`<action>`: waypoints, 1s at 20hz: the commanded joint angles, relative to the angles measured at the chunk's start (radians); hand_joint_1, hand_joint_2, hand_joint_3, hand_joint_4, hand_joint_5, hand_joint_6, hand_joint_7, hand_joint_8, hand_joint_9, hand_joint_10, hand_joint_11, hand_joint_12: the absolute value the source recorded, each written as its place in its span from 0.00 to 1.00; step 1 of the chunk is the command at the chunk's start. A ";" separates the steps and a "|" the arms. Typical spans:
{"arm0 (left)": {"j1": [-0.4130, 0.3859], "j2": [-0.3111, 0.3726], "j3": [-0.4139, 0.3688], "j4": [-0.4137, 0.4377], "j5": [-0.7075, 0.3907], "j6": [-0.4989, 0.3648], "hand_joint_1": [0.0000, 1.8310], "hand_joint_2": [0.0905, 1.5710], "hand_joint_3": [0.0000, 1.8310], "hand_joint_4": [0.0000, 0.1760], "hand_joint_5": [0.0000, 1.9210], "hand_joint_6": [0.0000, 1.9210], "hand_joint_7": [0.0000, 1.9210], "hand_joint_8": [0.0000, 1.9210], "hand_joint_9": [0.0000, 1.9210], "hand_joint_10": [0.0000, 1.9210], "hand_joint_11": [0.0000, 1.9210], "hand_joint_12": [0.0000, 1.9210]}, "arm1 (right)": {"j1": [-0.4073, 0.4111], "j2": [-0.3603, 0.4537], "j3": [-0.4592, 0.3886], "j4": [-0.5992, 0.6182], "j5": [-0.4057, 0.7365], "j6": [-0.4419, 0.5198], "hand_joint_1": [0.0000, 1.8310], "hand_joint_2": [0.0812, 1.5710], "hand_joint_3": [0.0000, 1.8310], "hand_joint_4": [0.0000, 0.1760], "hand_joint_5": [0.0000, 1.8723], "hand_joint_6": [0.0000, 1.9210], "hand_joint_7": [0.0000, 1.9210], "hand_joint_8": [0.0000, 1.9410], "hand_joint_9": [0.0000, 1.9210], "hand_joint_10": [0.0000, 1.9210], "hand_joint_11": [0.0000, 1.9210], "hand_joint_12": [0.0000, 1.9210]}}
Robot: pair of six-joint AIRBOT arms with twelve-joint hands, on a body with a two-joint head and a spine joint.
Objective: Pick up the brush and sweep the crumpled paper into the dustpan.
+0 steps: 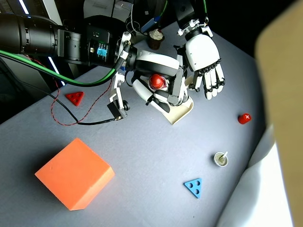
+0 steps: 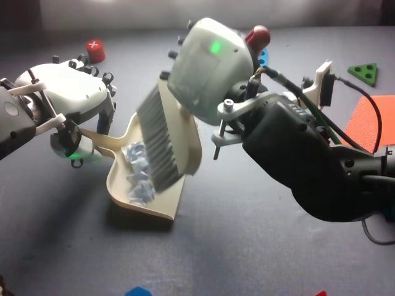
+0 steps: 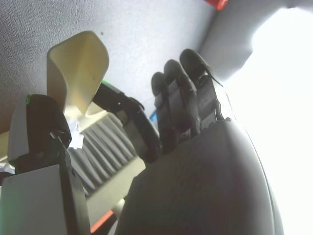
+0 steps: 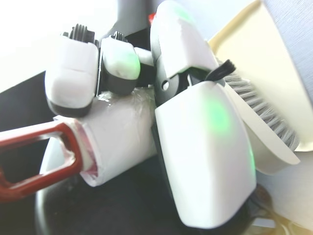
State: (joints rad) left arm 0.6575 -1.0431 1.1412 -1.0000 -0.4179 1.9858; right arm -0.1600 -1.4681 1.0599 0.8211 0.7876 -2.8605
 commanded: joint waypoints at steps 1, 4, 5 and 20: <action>-0.004 0.005 -0.002 0.029 -0.081 0.003 0.61 0.67 0.00 0.00 0.55 0.44 0.18 0.00 0.15 0.00 0.01 0.36 | 0.005 0.007 -0.009 -0.082 0.106 -0.005 0.77 0.73 0.00 0.09 0.46 1.00 0.50 1.00 0.68 1.00 0.81 1.00; -0.004 0.005 -0.004 0.028 -0.084 0.003 0.62 0.67 0.00 0.00 0.55 0.44 0.18 0.00 0.15 0.00 0.01 0.36 | -0.005 0.027 -0.028 -0.112 0.106 -0.005 0.78 0.73 0.00 0.07 0.45 1.00 0.49 1.00 0.68 1.00 0.82 1.00; -0.004 0.005 -0.004 0.028 -0.085 0.003 0.62 0.67 0.00 0.00 0.56 0.43 0.18 0.00 0.15 0.00 0.01 0.36 | -0.008 0.042 -0.038 -0.114 0.104 -0.005 0.77 0.73 0.00 0.05 0.46 1.00 0.50 1.00 0.68 1.00 0.81 1.00; -0.007 0.008 -0.004 0.023 -0.090 0.003 0.61 0.67 0.00 0.00 0.54 0.46 0.17 0.00 0.14 0.00 0.00 0.35 | -0.072 0.319 -0.225 -0.198 0.131 0.154 0.78 0.73 0.00 0.01 0.47 1.00 0.51 1.00 0.70 1.00 0.81 1.00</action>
State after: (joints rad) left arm 0.6575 -1.0401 1.1374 -1.0065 -0.4213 1.9858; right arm -0.2447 -1.1465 0.8337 0.6739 0.8249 -2.6812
